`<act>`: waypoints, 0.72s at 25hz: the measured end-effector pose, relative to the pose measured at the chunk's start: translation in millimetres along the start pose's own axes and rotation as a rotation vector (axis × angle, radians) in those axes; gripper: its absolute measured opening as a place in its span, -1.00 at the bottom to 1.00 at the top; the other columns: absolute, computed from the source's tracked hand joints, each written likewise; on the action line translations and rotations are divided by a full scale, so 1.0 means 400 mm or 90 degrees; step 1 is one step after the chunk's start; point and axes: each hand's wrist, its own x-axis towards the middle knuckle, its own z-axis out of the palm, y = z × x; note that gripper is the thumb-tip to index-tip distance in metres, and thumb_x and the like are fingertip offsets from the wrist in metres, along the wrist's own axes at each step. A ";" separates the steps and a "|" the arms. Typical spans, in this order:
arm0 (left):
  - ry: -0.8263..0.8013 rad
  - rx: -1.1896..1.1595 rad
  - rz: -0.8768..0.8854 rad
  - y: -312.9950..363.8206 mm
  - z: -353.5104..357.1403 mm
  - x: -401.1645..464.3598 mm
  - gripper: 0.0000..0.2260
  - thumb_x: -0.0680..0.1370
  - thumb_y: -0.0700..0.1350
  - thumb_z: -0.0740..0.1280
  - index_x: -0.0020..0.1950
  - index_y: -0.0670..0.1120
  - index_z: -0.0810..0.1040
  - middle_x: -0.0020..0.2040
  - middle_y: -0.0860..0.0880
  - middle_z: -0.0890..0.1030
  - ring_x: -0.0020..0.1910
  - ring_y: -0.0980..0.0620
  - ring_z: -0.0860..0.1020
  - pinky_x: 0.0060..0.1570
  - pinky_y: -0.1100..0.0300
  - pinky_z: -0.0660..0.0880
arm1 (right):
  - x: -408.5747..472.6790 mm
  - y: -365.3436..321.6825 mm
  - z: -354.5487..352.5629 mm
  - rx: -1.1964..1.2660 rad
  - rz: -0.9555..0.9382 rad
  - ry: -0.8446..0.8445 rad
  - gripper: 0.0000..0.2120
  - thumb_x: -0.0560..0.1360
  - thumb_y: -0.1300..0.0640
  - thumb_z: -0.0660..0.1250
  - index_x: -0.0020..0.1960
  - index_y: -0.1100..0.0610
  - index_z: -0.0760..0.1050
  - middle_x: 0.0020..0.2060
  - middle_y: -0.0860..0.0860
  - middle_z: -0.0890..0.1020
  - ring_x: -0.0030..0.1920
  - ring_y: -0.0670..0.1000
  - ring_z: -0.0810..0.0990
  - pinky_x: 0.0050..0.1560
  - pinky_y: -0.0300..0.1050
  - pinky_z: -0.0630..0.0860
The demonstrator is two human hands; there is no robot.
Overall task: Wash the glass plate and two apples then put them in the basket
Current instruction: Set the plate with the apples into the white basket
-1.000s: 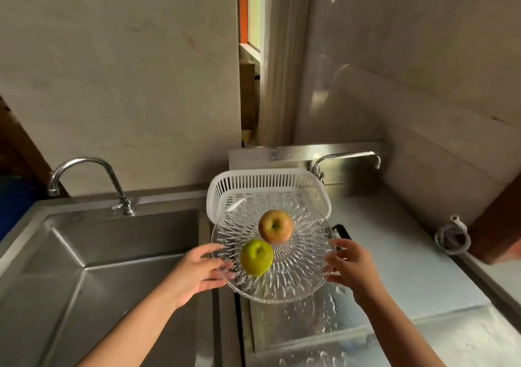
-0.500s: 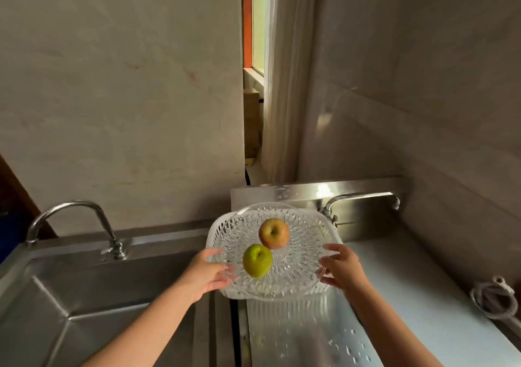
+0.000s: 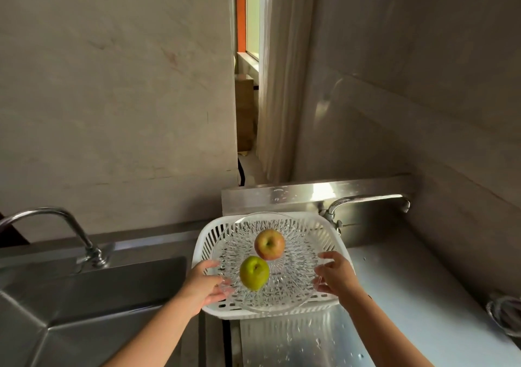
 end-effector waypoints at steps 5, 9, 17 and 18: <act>0.005 0.000 -0.015 -0.003 0.003 0.020 -0.62 0.49 -0.43 0.25 0.26 -0.16 0.39 -0.09 -0.27 0.62 -0.18 -0.20 0.64 -0.11 -0.03 0.59 | 0.019 0.008 0.005 -0.014 -0.004 -0.004 -0.70 0.45 0.43 0.24 0.15 0.21 0.42 -0.22 0.16 0.58 -0.37 0.06 0.62 -0.48 -0.16 0.57; 0.005 0.012 -0.013 -0.002 0.002 0.033 -0.63 0.49 -0.42 0.26 0.24 -0.14 0.40 -0.08 -0.25 0.62 -0.18 -0.18 0.65 -0.26 0.04 0.62 | 0.028 0.009 0.008 -0.018 -0.002 -0.008 -0.70 0.45 0.43 0.24 0.15 0.20 0.42 -0.17 0.18 0.58 -0.36 0.06 0.62 -0.44 -0.12 0.60; -0.011 0.009 -0.031 -0.001 -0.007 0.038 -0.63 0.47 -0.40 0.30 0.21 -0.12 0.40 -0.03 -0.26 0.62 -0.13 -0.20 0.64 -0.18 0.02 0.59 | 0.029 0.004 0.004 -0.010 0.029 -0.042 -0.68 0.44 0.43 0.28 0.13 0.17 0.41 -0.26 0.13 0.60 -0.36 0.05 0.64 -0.45 -0.14 0.61; -0.010 0.010 -0.036 -0.001 -0.007 0.037 -0.63 0.47 -0.39 0.30 0.22 -0.13 0.39 0.01 -0.27 0.62 -0.09 -0.22 0.63 -0.15 0.01 0.59 | 0.028 0.004 0.003 -0.007 0.030 -0.046 -0.69 0.45 0.43 0.28 0.13 0.18 0.41 -0.26 0.13 0.60 -0.35 0.06 0.64 -0.46 -0.15 0.61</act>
